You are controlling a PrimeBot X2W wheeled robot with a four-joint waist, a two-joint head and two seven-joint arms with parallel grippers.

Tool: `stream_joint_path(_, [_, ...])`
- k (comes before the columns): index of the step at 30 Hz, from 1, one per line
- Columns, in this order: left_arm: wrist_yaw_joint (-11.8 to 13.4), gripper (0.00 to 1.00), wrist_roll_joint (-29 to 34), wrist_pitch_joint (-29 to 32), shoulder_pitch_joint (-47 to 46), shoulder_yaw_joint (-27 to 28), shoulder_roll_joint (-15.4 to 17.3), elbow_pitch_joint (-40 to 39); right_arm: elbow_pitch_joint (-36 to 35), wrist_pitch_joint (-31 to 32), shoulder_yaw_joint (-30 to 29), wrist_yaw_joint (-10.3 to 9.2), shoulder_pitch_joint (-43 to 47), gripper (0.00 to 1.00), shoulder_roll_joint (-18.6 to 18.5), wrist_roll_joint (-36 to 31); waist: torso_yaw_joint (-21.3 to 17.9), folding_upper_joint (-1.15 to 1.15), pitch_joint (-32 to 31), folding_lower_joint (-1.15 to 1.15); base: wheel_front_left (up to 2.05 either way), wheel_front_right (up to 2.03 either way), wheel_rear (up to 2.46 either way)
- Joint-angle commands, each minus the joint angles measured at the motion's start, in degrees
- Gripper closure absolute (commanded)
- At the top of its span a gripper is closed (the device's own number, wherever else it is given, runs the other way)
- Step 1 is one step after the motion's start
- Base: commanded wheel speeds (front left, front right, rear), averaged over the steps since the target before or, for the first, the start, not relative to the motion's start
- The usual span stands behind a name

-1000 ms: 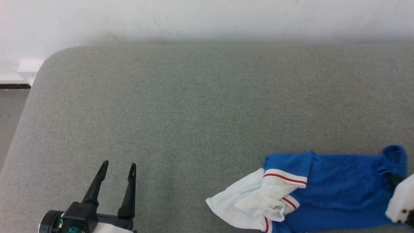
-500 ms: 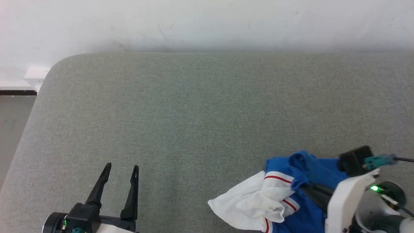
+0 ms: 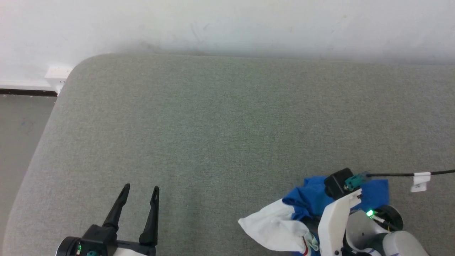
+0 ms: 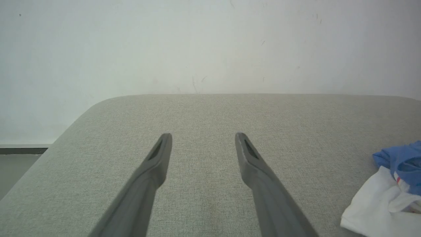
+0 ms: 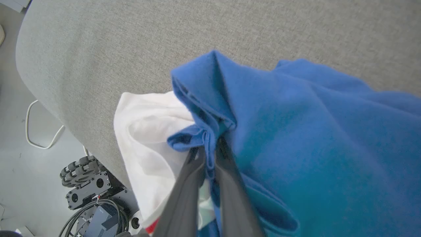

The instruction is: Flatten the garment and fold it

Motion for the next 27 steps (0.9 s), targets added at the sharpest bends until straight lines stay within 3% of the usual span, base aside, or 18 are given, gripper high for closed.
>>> stream_joint_path(1, [-0.4,0.0,-0.1,-0.3,-0.4,-0.1,-0.2,0.2,1.5,-0.3,-0.2,-0.04,-0.6,1.0,0.8,-1.0,0.3,0.0,0.0,0.0,0.0,0.0,0.0])
stream_joint_path(6, [-0.5,0.0,-0.3,-0.3,-1.0,-0.5,-0.4,0.8,9.9,-2.1,-1.6,-0.04,-1.9,1.0,4.9,-6.6,0.6,0.0,0.1,0.0,0.0,0.0,0.0])
stream_joint_path(7, [-0.5,0.0,-0.3,-0.3,-1.2,-0.5,-0.5,0.9,11.2,-2.6,-1.7,-0.04,-2.4,0.91,5.4,-7.8,0.5,0.0,0.2,0.0,0.0,0.0,0.0])
stream_joint_path(8, [-0.5,0.0,-0.4,-0.3,-1.4,-0.6,-0.5,1.0,12.2,-3.0,-1.6,-0.04,-2.9,0.64,5.8,-8.8,0.5,0.0,0.3,0.0,0.0,0.0,0.0])
stream_joint_path(9, [-0.6,0.0,-0.4,-0.3,-1.6,-0.7,-0.6,1.0,13.0,-3.3,-1.5,-0.04,-3.4,0.2,6.3,-9.4,0.3,0.0,0.4,0.0,0.0,0.0,0.0])
stream_joint_path(10, [-0.5,0.0,-0.4,-0.3,-1.8,-0.7,-0.6,1.1,13.4,-3.5,-1.3,-0.04,-3.9,0.0,6.7,-9.5,0.2,0.0,0.5,0.0,0.0,0.0,0.0])
stream_joint_path(15, [-0.3,0.0,-0.5,-0.3,-2.0,-0.6,-0.8,1.1,11.4,-4.2,-0.9,-0.04,-6.2,0.0,7.5,-8.5,-1.4,0.0,0.4,0.0,0.0,0.0,0.0])
stream_joint_path(20, [0.2,0.0,-0.7,-0.3,-1.5,-0.2,-0.9,0.9,4.7,-3.0,-3.6,-0.04,-6.2,0.0,7.1,-6.2,-3.0,0.0,0.2,0.0,0.0,0.0,0.0])
stream_joint_path(27, [0.5,0.0,-0.6,-0.3,-0.7,0.3,-0.2,0.1,-6.5,-5.9,-16.8,-0.04,-1.2,0.0,7.3,-6.0,-4.1,0.0,0.0,0.0,0.0,0.0,0.0])
